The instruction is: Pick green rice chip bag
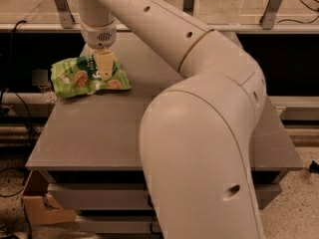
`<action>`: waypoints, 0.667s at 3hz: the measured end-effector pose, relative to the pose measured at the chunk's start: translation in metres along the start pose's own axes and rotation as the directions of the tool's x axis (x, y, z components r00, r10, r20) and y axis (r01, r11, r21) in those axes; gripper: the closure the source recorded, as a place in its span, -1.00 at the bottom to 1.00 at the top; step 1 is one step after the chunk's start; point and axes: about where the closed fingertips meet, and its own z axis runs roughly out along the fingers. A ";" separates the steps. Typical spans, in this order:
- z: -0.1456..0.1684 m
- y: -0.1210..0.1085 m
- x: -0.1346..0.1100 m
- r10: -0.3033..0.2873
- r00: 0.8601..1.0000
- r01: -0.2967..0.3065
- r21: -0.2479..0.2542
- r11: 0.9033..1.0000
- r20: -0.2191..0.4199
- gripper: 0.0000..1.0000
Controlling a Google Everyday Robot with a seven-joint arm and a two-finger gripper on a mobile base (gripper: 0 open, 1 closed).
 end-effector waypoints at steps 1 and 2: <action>-0.008 -0.001 0.003 0.012 0.996 -0.013 0.014 1.000 0.090 0.74; -0.030 -0.002 0.008 0.022 0.978 -0.033 0.052 0.998 0.207 1.00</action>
Offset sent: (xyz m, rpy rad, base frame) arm -0.0032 -0.0345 0.0667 0.3475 0.1119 0.0228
